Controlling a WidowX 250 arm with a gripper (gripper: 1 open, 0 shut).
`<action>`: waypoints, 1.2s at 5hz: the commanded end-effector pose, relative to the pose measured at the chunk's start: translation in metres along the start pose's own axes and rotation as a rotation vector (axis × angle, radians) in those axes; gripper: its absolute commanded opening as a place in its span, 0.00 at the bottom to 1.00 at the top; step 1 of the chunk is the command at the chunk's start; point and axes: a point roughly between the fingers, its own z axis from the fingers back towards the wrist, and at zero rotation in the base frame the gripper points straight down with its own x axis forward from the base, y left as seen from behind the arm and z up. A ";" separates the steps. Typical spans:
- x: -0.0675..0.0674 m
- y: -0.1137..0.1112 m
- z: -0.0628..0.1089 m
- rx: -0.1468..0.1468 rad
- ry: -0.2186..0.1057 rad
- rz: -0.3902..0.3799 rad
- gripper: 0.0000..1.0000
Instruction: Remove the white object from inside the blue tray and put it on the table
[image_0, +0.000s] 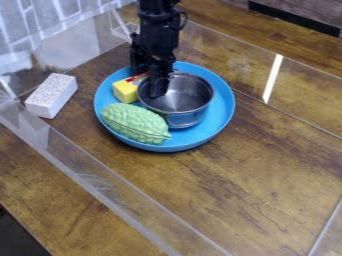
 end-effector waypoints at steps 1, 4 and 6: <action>0.001 -0.001 -0.001 0.009 0.002 -0.009 0.00; 0.002 -0.002 -0.005 0.014 0.015 -0.018 0.00; 0.002 -0.003 -0.008 0.017 0.023 -0.024 0.00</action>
